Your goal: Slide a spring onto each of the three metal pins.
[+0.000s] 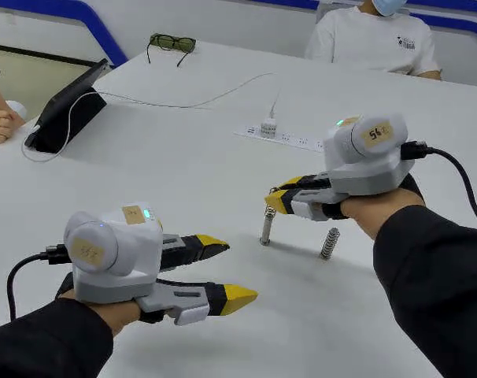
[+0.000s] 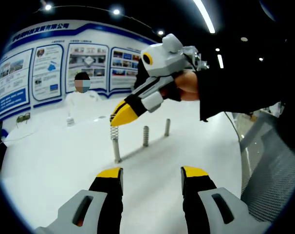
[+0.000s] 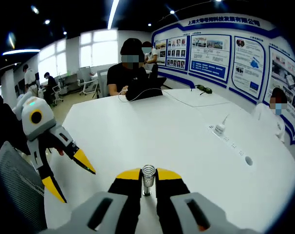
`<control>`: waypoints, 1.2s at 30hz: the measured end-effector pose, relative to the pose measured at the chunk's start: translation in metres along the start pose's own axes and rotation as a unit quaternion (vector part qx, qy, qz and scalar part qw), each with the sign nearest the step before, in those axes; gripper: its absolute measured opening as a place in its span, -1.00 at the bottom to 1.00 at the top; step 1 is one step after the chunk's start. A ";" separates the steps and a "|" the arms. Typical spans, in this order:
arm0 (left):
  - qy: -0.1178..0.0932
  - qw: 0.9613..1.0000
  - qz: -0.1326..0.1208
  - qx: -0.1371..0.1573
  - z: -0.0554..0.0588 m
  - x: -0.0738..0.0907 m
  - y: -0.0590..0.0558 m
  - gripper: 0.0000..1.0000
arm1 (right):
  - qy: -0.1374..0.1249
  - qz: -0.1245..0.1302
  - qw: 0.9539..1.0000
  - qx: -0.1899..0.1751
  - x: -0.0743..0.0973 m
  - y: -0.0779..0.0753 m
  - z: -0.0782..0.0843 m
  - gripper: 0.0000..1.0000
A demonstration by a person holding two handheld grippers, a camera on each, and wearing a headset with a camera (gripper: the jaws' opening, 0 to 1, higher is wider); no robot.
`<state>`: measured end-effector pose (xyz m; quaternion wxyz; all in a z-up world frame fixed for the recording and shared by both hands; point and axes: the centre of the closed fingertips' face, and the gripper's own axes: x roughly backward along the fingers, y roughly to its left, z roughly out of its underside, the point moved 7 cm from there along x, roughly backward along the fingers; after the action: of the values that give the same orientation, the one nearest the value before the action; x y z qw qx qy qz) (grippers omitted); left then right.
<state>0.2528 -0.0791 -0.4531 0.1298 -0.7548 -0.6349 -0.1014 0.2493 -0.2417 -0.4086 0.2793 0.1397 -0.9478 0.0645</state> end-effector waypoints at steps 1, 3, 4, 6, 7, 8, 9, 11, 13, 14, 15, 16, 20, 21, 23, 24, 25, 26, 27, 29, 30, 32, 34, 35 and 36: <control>0.000 1.000 0.000 0.001 0.000 0.000 0.000 -0.03 | 0.001 -0.001 1.000 0.001 0.000 0.000 0.001 -0.77; 0.000 1.000 0.000 0.000 0.000 -0.001 0.000 -0.03 | 0.004 -0.001 1.000 0.000 0.000 -0.001 0.001 -0.77; 0.000 1.000 0.001 0.001 0.000 -0.001 0.000 -0.03 | 0.004 -0.001 1.000 -0.003 0.000 -0.001 0.002 -0.77; -0.001 1.000 0.001 0.000 0.000 -0.001 0.000 -0.03 | 0.006 -0.002 1.000 -0.004 -0.001 -0.003 0.003 -0.77; -0.001 1.000 0.001 0.000 0.000 -0.001 -0.001 -0.03 | 0.006 -0.002 1.000 -0.004 -0.001 -0.003 0.003 -0.77; 0.000 1.000 0.001 0.000 0.000 -0.001 0.000 -0.03 | 0.008 -0.002 1.000 -0.004 -0.002 -0.002 0.004 -0.77; 0.000 1.000 0.001 0.000 0.000 -0.001 0.000 -0.03 | 0.008 -0.002 1.000 -0.004 -0.002 -0.002 0.004 -0.77; 0.000 1.000 0.001 0.001 0.000 -0.001 0.000 -0.03 | 0.008 -0.002 1.000 -0.005 -0.003 -0.002 0.005 -0.77; 0.000 1.000 0.001 0.001 0.001 -0.001 0.001 -0.03 | 0.009 -0.002 1.000 -0.007 -0.004 -0.002 0.006 -0.77; 0.000 1.000 0.001 0.001 0.001 -0.001 0.001 -0.03 | 0.010 -0.002 1.000 -0.007 -0.005 -0.001 0.006 -0.77; 0.000 1.000 0.001 0.001 0.001 -0.001 0.001 -0.04 | 0.010 -0.002 1.000 -0.007 -0.005 -0.001 0.007 -0.77; 0.000 1.000 0.001 0.002 0.001 -0.001 0.001 -0.04 | 0.011 -0.002 1.000 -0.008 -0.006 -0.001 0.009 -0.77; 0.001 1.000 0.002 0.003 0.002 -0.001 0.001 -0.04 | 0.016 -0.002 1.000 -0.008 -0.010 0.000 0.013 -0.77; 0.001 1.000 0.002 0.003 0.002 -0.002 0.002 -0.04 | 0.017 -0.002 1.000 -0.010 -0.011 0.000 0.014 -0.77; 0.001 1.000 0.002 0.003 0.002 -0.002 0.002 -0.04 | 0.019 -0.002 1.000 -0.011 -0.012 -0.001 0.016 -0.77; 0.001 1.000 0.002 0.003 0.002 -0.002 0.002 -0.04 | 0.020 -0.002 1.000 -0.012 -0.013 -0.001 0.017 -0.77; 0.001 1.000 0.002 0.003 0.002 -0.002 0.002 -0.04 | 0.020 -0.001 1.000 -0.013 -0.013 -0.001 0.017 -0.77; 0.001 1.000 0.002 0.003 0.002 -0.002 0.002 -0.04 | 0.022 -0.001 1.000 -0.013 -0.013 -0.001 0.018 -0.77; 0.002 1.000 0.002 0.003 0.002 -0.002 0.002 -0.04 | 0.023 -0.001 1.000 -0.013 -0.014 -0.001 0.020 -0.77; 0.003 1.000 0.002 0.004 0.003 -0.002 0.002 -0.04 | 0.027 -0.002 1.000 -0.012 -0.017 -0.002 0.022 -0.77; 0.003 1.000 0.002 0.004 0.003 -0.003 0.002 -0.04 | 0.027 -0.002 1.000 -0.012 -0.018 -0.002 0.023 -0.77; 0.004 1.000 0.002 0.005 0.003 -0.003 0.002 -0.04 | 0.031 -0.003 0.999 -0.013 -0.020 -0.001 0.025 -0.77; 0.005 1.000 0.002 0.005 0.004 -0.003 0.002 -0.04 | 0.034 -0.001 0.999 -0.013 -0.021 0.000 0.028 -0.77; 0.005 1.000 0.002 0.005 0.004 -0.003 0.002 -0.04 | 0.035 -0.002 0.999 -0.014 -0.022 0.000 0.028 -0.77; 0.005 1.000 0.002 0.006 0.004 -0.003 0.003 -0.04 | 0.037 -0.003 0.999 -0.014 -0.023 0.001 0.029 -0.76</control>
<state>0.2551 -0.0806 -0.4580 0.1378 -0.7546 -0.6336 -0.1010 0.2525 -0.2415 -0.4453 0.3160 0.1358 -0.9374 0.0554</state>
